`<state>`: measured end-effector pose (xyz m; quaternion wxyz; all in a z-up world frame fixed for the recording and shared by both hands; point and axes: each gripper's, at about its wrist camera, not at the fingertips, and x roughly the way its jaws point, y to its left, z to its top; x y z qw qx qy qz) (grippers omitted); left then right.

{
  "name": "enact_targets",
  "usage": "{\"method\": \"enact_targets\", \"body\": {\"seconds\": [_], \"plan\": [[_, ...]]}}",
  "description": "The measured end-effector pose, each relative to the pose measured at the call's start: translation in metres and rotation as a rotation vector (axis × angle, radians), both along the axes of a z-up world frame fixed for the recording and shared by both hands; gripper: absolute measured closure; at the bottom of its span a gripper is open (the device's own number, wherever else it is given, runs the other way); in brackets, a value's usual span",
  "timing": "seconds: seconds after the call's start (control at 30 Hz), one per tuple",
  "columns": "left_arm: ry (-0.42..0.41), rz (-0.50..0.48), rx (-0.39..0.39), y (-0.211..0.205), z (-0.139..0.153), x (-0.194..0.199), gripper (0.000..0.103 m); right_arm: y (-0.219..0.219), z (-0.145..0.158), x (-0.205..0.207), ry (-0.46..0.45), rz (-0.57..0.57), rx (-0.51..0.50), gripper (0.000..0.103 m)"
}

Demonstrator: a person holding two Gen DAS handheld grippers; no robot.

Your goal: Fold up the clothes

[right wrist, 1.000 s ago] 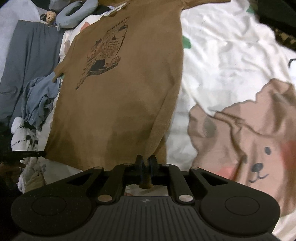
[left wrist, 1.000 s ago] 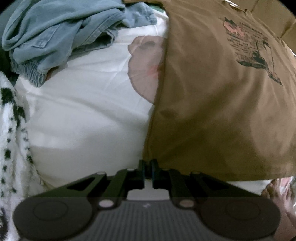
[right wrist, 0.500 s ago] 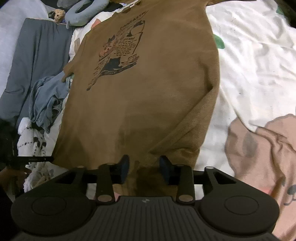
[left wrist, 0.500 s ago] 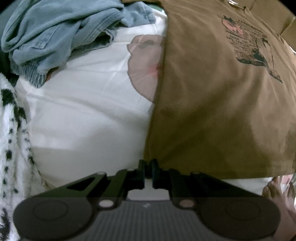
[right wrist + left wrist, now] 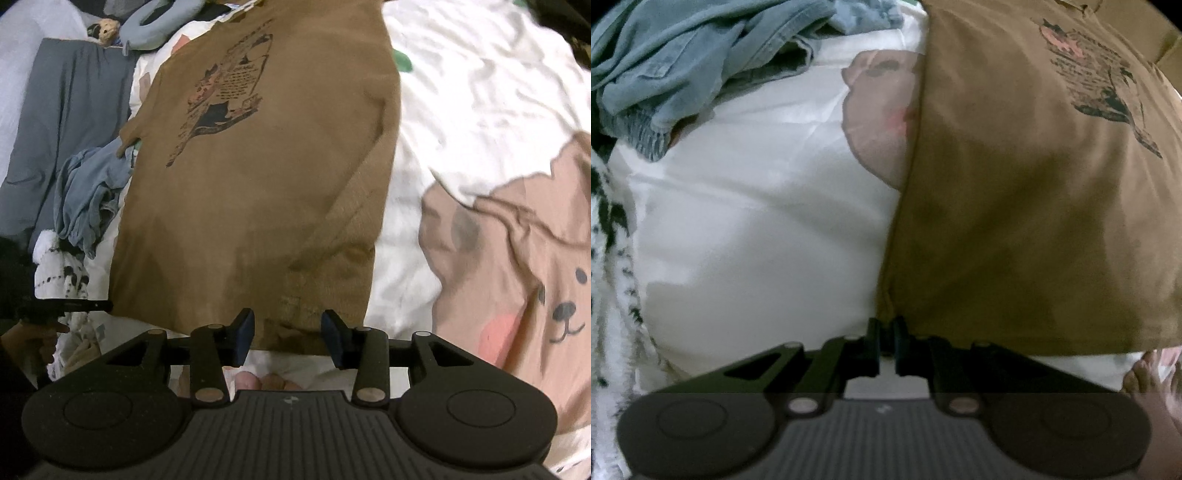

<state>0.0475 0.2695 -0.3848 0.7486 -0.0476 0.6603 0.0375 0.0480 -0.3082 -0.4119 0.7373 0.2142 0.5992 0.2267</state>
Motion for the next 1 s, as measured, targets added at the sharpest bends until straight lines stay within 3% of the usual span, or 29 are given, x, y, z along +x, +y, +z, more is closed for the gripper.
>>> {"method": "enact_targets", "body": {"seconds": [0.2, 0.4, 0.63, 1.0], "plan": [[0.003, -0.007, -0.007, 0.004, -0.002, 0.003, 0.096, -0.002, -0.013, 0.005, 0.043, -0.046, -0.007, 0.061], [-0.007, 0.001, -0.017, 0.008, -0.001, 0.003, 0.096, 0.012, -0.024, 0.015, 0.037, 0.013, -0.089, 0.067], [-0.015, 0.003, -0.021, 0.012, 0.002, 0.003, 0.096, 0.023, -0.021, 0.015, -0.006, 0.084, -0.188, 0.099], [-0.071, 0.016, -0.034, 0.023, 0.033, -0.004, 0.096, -0.017, 0.018, 0.000, 0.009, 0.049, -0.219, 0.100]]}}
